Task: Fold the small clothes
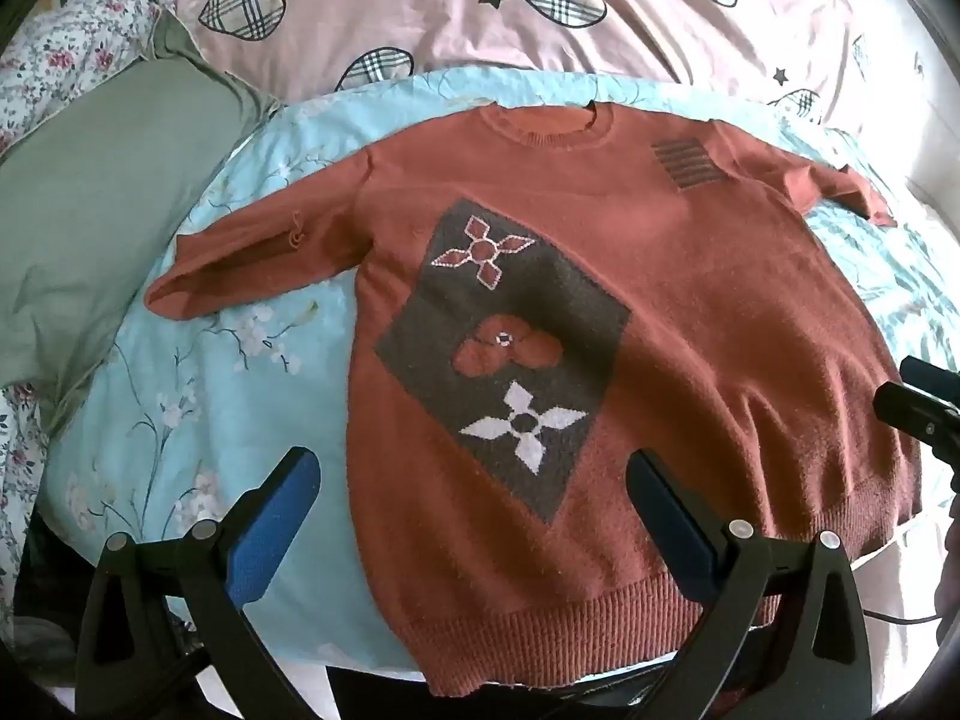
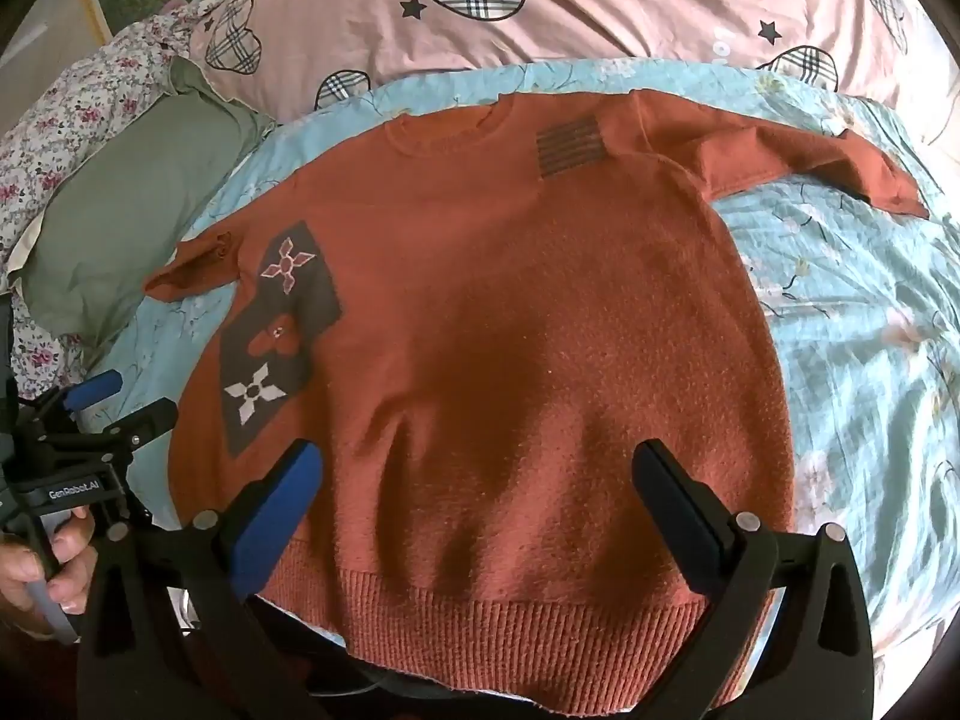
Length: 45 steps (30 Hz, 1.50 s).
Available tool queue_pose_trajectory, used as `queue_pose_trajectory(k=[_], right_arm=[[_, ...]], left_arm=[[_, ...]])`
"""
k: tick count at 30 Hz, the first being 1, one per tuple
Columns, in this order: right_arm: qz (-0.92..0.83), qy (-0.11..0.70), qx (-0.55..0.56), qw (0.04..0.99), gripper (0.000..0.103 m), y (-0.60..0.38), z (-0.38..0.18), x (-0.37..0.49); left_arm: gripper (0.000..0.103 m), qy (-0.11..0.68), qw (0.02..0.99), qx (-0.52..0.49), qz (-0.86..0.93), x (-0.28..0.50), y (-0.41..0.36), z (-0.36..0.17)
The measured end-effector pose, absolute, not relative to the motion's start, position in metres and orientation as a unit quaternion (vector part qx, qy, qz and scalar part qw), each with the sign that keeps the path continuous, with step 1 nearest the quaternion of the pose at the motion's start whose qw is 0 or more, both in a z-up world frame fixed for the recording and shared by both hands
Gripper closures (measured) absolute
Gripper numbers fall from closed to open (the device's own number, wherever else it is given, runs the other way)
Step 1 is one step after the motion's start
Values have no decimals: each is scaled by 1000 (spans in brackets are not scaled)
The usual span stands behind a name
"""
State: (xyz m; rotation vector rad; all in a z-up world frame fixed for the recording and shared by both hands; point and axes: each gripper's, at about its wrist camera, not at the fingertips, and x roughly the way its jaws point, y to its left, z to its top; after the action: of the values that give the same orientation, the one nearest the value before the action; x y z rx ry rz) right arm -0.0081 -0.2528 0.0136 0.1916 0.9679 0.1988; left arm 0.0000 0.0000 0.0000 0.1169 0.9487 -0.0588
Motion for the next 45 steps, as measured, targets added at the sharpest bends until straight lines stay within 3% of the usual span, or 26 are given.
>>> queue_pose_trajectory(k=[45], right_arm=[[96, 474, 103, 869, 0, -255, 17, -9]], left_arm=[[1, 449, 891, 58, -28, 1, 0, 5]])
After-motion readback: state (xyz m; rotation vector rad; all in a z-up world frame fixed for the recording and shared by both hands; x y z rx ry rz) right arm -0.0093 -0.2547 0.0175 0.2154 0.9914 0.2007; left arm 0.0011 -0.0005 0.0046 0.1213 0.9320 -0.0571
